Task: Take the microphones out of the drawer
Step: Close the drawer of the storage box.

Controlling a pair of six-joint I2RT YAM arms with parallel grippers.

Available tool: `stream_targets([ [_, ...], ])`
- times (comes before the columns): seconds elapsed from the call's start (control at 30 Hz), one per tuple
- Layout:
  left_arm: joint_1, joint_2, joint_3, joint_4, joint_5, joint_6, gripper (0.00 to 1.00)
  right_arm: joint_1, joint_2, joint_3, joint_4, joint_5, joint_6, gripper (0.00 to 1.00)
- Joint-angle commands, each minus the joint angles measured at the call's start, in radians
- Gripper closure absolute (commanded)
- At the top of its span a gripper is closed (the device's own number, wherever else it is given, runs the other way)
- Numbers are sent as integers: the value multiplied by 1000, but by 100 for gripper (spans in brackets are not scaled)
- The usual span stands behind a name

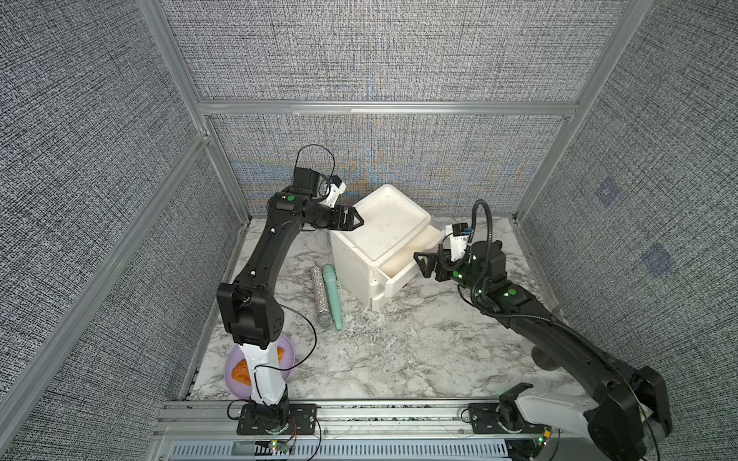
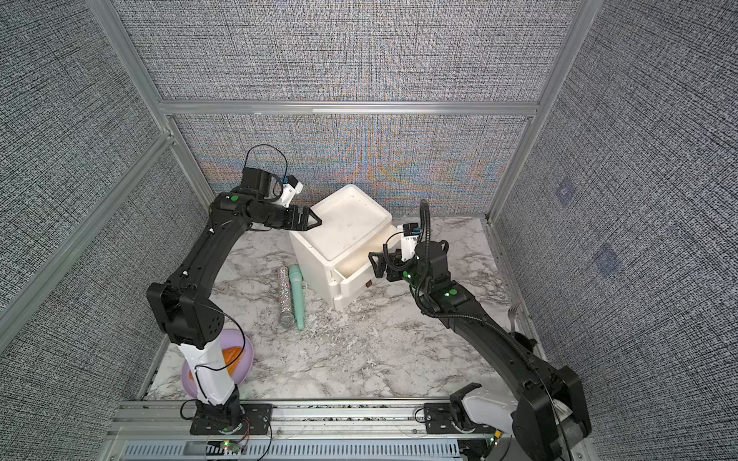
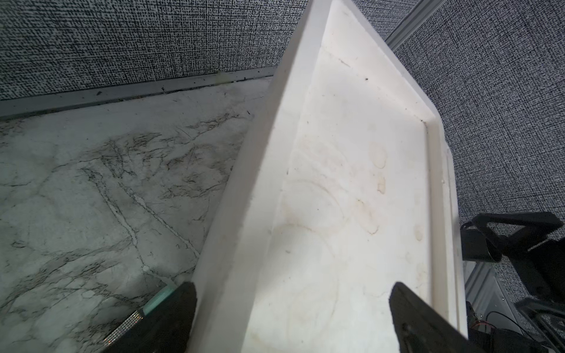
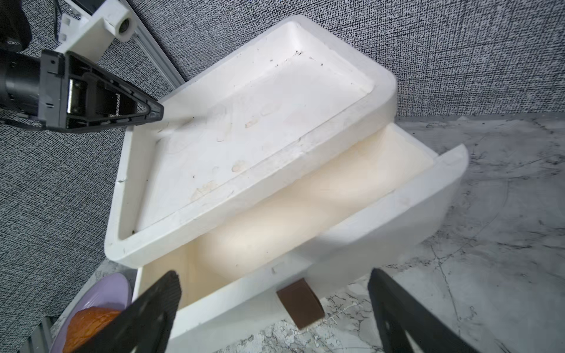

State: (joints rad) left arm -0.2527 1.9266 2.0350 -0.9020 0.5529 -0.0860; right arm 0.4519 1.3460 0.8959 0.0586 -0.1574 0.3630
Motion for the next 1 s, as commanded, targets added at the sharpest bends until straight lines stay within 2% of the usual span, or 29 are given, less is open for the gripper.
stream_targets([
  [0.0,-1,-20,-10,29,13,-3,0,1,-10,-17,-37,54,-13,2],
  [0.37,-3,-32,-25,38,18,-6,0,-4,-8,-87,-42,127,-10,2],
  [0.97,-3,-36,-51,41,10,5,0,18,252,78,59,24,17,2],
])
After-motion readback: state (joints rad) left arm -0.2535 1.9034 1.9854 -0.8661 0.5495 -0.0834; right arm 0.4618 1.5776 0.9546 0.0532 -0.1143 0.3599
